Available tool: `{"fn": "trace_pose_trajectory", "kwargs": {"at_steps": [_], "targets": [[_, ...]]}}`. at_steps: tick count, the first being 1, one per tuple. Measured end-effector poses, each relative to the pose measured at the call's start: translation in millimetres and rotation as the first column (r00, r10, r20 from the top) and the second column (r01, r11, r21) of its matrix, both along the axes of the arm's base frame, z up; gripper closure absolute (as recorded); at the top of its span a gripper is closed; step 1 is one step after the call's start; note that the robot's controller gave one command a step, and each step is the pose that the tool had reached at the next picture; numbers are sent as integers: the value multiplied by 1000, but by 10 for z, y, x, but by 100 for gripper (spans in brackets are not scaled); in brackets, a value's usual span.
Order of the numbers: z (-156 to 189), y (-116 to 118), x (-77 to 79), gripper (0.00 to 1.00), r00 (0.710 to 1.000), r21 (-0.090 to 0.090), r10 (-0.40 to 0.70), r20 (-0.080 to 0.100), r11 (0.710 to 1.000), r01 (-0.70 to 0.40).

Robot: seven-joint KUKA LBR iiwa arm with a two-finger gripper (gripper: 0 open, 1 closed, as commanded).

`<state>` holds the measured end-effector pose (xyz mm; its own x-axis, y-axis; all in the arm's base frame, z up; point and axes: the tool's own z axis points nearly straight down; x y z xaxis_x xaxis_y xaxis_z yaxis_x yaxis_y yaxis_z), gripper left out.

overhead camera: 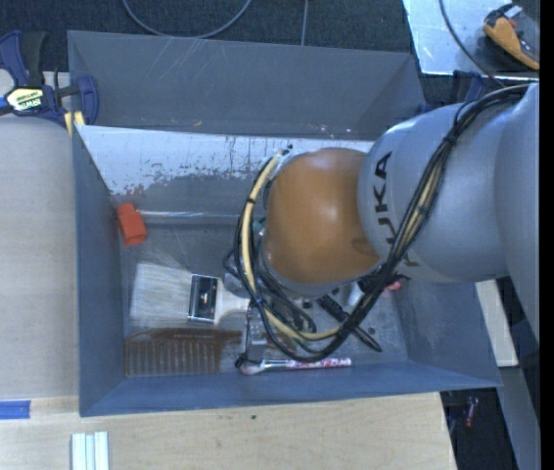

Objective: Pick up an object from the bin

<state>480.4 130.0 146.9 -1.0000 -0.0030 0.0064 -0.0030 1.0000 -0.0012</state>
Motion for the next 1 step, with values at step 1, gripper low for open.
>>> {"fn": "trace_pose_trajectory", "kwargs": {"at_steps": [1], "targets": [[43, -5, 22, 0, 1000, 2, -4, 8, 1000, 4]]}}
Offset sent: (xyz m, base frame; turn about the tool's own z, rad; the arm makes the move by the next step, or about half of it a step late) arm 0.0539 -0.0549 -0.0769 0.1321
